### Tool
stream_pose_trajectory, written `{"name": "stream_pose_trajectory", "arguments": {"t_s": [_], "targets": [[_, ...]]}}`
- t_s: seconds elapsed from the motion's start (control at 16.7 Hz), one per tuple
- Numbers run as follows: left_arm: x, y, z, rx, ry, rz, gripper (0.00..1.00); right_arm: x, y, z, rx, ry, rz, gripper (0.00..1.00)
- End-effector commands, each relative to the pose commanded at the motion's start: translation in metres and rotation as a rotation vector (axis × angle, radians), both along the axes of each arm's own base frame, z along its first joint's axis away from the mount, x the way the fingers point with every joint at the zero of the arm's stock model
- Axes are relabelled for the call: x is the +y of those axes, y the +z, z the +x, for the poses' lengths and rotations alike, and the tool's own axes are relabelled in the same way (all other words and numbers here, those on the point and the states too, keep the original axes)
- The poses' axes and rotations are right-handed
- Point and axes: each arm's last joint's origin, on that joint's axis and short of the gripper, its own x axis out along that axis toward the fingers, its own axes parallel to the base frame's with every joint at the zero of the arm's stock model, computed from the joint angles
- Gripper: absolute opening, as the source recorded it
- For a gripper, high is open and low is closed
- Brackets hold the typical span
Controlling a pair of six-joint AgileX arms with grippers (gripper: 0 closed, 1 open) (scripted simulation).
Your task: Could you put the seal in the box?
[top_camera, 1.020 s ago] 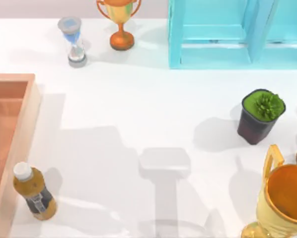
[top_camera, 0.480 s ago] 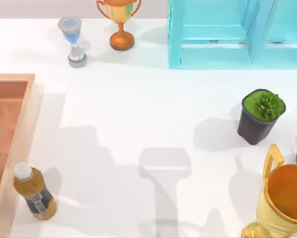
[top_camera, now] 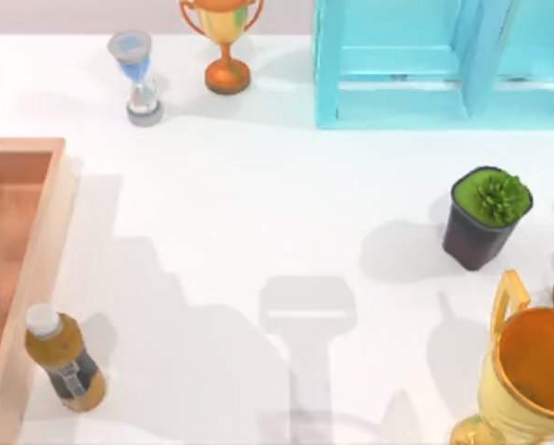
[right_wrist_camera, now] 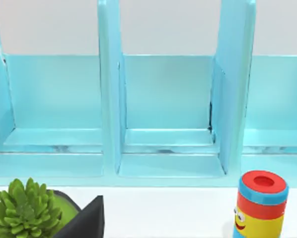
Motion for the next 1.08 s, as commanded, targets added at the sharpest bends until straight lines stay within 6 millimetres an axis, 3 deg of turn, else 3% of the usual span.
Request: {"name": "stream_pose_trajectory", "arguments": {"t_s": [0.72,1.08], "targets": [[0.0000,0.0000,0.0000,0.000,0.000,0.000,0.98,0.0000,0.0000,0.0000,0.000,0.000,0.000,1.00],[0.0000,0.0000,0.0000,0.000,0.000,0.000,1.00,0.0000,0.0000,0.0000,0.000,0.000,0.000,1.00]]}}
